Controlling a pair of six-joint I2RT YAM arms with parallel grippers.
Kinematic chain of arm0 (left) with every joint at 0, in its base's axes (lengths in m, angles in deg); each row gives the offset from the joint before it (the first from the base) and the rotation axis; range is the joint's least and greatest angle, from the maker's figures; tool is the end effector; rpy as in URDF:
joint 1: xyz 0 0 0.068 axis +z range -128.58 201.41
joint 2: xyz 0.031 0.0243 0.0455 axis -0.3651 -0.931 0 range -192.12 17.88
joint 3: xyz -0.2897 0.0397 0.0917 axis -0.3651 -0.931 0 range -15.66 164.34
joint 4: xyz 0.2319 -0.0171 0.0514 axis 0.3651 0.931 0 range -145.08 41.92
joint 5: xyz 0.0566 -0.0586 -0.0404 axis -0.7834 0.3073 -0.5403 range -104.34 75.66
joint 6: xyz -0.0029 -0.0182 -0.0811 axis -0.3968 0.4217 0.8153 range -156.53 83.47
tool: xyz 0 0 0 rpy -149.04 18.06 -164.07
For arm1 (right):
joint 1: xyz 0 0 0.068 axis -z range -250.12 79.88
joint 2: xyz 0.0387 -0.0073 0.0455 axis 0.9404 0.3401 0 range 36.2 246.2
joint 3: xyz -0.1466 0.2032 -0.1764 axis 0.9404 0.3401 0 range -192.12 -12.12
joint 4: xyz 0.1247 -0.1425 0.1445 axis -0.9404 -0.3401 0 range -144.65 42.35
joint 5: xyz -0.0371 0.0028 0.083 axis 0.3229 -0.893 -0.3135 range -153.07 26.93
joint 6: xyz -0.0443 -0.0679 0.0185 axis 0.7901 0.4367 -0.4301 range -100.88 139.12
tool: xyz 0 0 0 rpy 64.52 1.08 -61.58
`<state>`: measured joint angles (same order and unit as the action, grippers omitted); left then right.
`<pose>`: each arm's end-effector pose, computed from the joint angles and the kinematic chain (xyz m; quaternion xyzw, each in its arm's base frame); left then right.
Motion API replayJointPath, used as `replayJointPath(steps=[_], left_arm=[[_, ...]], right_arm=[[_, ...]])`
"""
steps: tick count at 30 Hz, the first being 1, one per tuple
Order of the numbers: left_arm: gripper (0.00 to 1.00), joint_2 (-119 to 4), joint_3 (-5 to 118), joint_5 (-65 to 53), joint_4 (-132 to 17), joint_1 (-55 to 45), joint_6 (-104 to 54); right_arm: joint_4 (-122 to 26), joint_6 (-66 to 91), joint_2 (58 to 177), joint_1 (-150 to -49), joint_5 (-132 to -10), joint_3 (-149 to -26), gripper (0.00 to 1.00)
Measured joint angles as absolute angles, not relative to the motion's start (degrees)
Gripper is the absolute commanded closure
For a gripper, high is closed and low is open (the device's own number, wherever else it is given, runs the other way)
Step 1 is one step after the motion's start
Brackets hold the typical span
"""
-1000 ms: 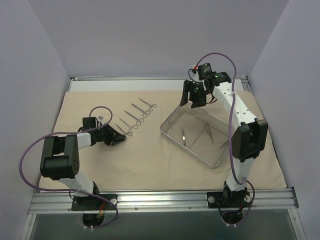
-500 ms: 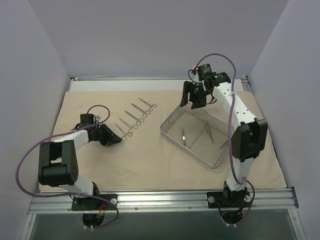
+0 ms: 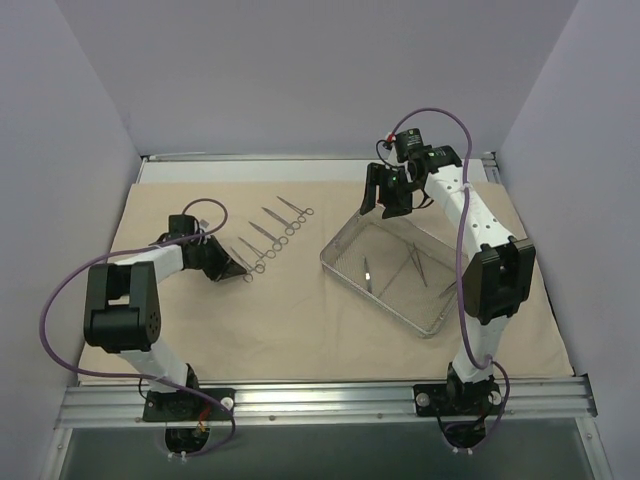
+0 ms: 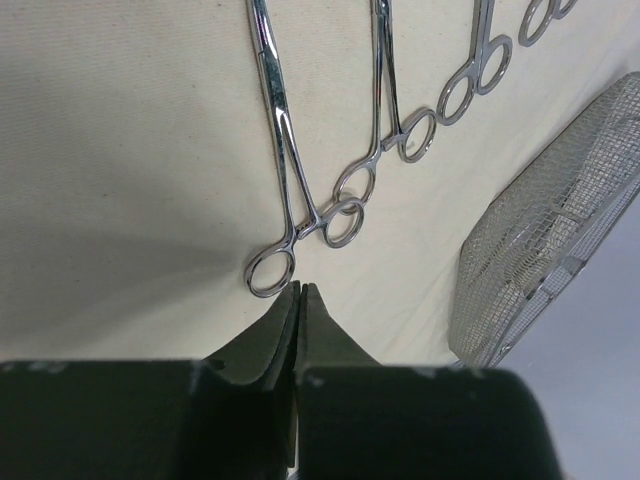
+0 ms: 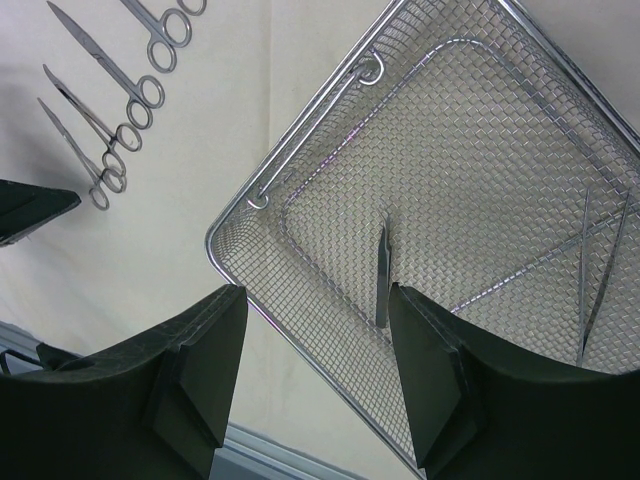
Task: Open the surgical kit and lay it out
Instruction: Adjust the medical item in the surgical kit.
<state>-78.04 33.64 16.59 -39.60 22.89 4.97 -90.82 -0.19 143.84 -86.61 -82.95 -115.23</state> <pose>0.3102 -0.0294 0.1714 -0.2828 0.8939 -0.3227 0.1297 0.4056 0.1458 0.3352 -0.0397 0.9199 0.2625 0.2886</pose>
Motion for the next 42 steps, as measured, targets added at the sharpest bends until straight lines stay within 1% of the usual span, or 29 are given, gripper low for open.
replayJointPath(steps=[12, 19, 36, 42], left_arm=[[0.98, -79.86, 34.71, 13.93, -37.65, 22.08, 4.38], [0.98, -81.45, 34.69, 14.32, -38.13, 22.08, 4.44], [0.98, -81.34, 34.62, 14.1, -37.28, 22.08, 4.55], [0.98, -79.9, 34.4, 12.11, -35.55, 22.08, 4.25]], right_arm=[[-90.76, -0.21, 143.84, -86.61, -82.9, -115.16, 0.41], [-90.74, -0.21, 143.84, -86.61, -82.92, -115.12, 0.41], [-90.69, -0.21, 143.84, -86.61, -82.95, -114.66, 0.41], [-90.41, -0.21, 143.84, -86.61, -82.97, -114.07, 0.41]])
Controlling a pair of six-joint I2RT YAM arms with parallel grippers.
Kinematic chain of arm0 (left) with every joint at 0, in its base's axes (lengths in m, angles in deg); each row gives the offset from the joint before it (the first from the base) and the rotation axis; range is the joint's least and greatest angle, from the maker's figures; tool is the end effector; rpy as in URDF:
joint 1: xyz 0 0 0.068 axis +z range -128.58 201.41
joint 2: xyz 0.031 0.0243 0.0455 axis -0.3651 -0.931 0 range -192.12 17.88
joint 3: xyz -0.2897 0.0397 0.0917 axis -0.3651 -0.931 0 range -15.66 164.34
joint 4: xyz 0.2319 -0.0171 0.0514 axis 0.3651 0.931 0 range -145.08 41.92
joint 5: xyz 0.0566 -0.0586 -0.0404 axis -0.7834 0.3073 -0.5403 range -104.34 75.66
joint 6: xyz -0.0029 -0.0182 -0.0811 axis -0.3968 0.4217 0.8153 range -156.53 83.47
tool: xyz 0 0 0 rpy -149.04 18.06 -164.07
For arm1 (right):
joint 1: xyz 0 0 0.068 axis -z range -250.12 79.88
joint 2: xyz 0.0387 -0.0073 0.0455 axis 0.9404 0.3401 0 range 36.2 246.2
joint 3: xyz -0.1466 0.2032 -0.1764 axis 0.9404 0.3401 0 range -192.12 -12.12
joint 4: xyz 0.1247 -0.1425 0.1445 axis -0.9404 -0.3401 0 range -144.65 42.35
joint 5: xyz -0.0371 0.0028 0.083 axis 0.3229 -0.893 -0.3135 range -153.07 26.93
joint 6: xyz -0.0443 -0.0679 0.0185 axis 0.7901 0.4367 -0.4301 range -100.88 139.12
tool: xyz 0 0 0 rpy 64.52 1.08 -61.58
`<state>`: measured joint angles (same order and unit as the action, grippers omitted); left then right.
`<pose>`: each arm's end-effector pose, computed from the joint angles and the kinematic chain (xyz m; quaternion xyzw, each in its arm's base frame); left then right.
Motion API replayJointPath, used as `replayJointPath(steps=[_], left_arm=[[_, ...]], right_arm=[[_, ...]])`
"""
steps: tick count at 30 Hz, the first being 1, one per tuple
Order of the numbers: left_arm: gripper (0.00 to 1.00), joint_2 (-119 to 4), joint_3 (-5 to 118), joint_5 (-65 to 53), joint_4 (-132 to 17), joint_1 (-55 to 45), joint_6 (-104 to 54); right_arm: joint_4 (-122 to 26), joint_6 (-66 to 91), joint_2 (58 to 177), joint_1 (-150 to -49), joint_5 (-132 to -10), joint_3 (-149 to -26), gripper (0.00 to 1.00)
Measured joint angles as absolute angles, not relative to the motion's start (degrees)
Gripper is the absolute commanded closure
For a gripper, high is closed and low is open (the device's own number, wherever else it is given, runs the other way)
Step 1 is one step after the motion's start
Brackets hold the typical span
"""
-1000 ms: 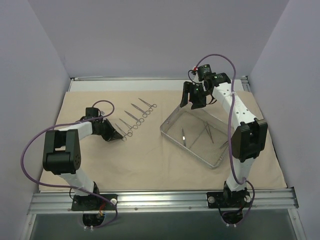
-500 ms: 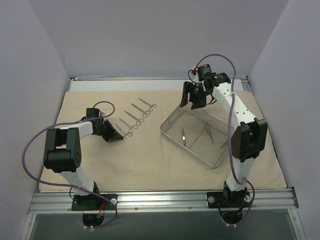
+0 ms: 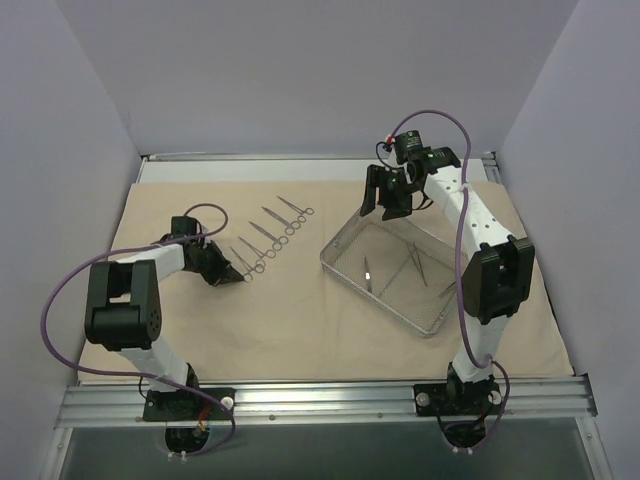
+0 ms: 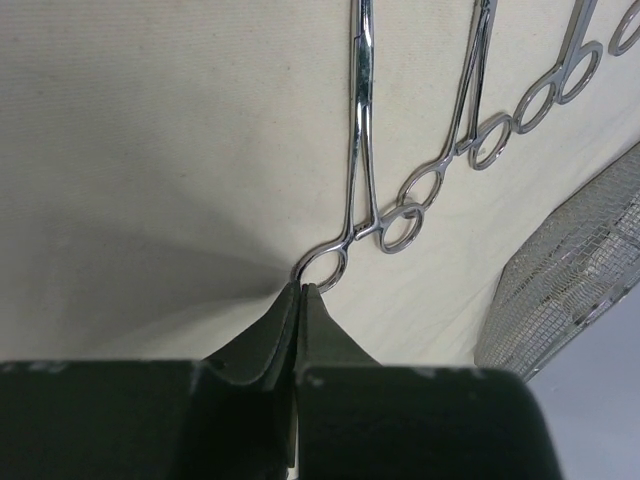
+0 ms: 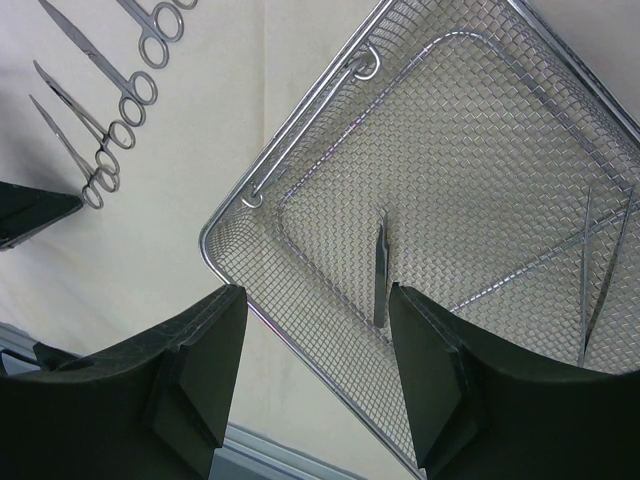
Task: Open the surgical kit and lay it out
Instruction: Adjust the medical item in the surgical kit.
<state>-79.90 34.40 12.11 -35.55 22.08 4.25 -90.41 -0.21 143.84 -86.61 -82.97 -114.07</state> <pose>0.3069 -0.0288 0.1587 -0.2955 0.9086 -0.2765 0.1034 0.4050 0.1457 0.3294 -0.0385 0.9222 0.2612 0.2827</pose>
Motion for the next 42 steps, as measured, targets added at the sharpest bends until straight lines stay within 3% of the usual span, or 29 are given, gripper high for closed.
replayJointPath(steps=[10, 18, 42], left_arm=[[0.98, -75.51, 37.57, 9.8, -34.35, 19.79, 1.89], [0.98, -86.2, 49.16, 11.04, -35.16, 19.61, 1.56], [0.98, -90.48, 49.42, 10.34, -31.88, 18.89, -0.3]], right_arm=[[-90.08, -0.21, 143.84, -86.61, -83.01, -113.72, 0.41], [-90.13, -0.21, 143.84, -86.61, -82.97, -113.72, 0.41], [-90.15, -0.36, 143.84, -86.28, -82.97, -113.74, 0.41]])
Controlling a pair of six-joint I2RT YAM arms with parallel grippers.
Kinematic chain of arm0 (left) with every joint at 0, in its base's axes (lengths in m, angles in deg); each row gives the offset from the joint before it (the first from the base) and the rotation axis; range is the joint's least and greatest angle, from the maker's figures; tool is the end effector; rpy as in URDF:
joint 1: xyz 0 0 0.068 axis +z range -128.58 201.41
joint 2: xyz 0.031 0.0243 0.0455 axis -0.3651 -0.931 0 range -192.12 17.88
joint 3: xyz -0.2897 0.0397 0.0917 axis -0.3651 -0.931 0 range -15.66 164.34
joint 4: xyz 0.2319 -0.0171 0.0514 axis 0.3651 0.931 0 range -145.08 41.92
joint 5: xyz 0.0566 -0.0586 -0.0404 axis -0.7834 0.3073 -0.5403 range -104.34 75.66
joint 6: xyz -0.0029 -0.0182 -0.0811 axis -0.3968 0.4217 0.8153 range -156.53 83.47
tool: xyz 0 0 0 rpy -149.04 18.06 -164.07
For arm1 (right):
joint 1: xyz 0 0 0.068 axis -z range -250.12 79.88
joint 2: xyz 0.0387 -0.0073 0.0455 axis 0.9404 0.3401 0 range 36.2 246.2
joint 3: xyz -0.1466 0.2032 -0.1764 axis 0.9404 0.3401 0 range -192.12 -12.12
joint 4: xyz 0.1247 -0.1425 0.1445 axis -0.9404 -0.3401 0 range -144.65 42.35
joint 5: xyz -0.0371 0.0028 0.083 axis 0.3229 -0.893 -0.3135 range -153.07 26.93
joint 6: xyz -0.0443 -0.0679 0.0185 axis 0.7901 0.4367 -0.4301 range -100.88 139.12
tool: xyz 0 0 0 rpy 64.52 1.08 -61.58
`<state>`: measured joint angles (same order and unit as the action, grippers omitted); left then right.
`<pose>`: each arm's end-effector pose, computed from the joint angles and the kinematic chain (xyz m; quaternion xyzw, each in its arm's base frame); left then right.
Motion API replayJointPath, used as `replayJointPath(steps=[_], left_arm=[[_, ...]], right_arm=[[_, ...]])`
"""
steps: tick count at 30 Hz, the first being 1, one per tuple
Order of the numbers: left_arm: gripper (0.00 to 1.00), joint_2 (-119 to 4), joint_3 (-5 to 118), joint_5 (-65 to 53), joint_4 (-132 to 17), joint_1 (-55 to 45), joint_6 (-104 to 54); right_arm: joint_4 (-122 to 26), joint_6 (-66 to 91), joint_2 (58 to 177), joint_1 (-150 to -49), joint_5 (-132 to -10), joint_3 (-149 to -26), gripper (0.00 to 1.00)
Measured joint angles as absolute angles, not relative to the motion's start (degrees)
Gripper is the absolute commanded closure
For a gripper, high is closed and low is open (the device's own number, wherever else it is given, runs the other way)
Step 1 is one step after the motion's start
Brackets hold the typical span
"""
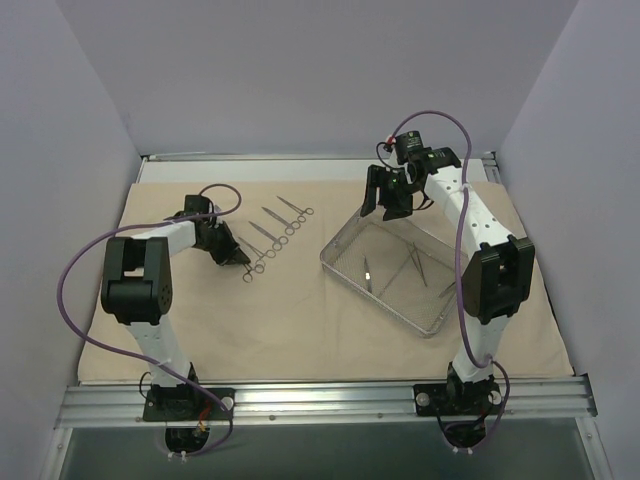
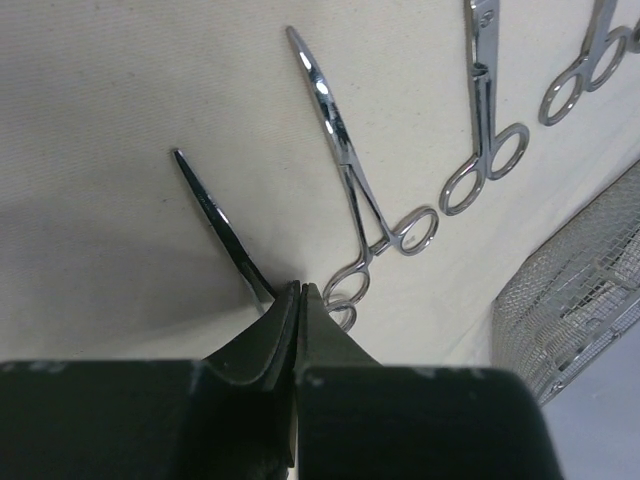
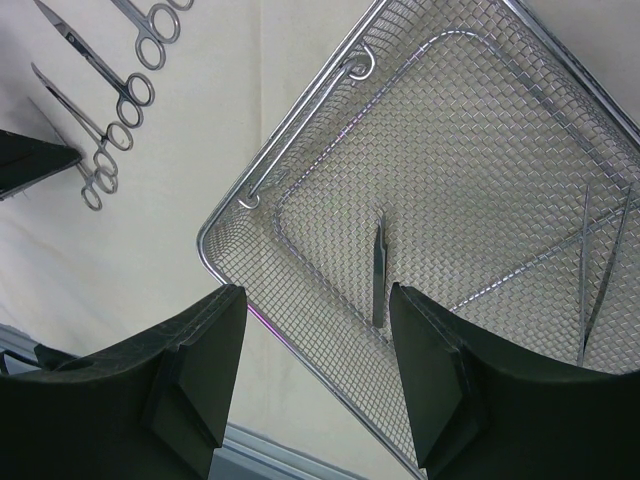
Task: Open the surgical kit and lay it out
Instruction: Adjust the medical item in the surgical kit, then pick up the medical item from the container.
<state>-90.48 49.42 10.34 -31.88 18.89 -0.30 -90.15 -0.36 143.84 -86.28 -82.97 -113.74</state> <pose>0.3695 -0.0467 0.1614 -0.2356 0.9279 -0.2635 0.1184 0.4059 0.1434 0.3280 -0.0345 0.9225 0.2606 0.2825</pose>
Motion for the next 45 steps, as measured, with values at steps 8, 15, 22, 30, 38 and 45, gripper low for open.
replayJointPath(steps=[8, 15, 22, 30, 38, 45], left_arm=[[0.98, -90.72, 49.07, 10.06, -30.92, 19.13, -1.17], [0.98, -90.13, 48.2, 10.15, -30.85, 19.66, -1.24], [0.98, -89.89, 47.89, 10.1, -30.9, 19.76, -1.24], [0.67, -88.6, 48.0, 9.45, -29.67, 19.76, -1.46], [0.59, -79.57, 55.67, 9.4, -26.74, 18.85, -2.95], [0.6, -74.59, 57.27, 9.47, -26.07, 15.7, -3.6]], right_arm=[[-90.15, -0.36, 143.84, -86.28, -82.97, -113.79, 0.41], [-90.13, -0.36, 143.84, -86.28, -82.97, -113.79, 0.4], [-90.13, -0.32, 143.84, -86.28, -82.97, -113.77, 0.4], [-89.32, 2.0, 143.81, -86.3, -81.07, -108.85, 0.0], [-88.64, 3.86, 143.88, -88.16, -76.94, -99.67, 0.17], [-85.12, 3.14, 144.51, -94.48, -75.03, -96.91, 0.41]])
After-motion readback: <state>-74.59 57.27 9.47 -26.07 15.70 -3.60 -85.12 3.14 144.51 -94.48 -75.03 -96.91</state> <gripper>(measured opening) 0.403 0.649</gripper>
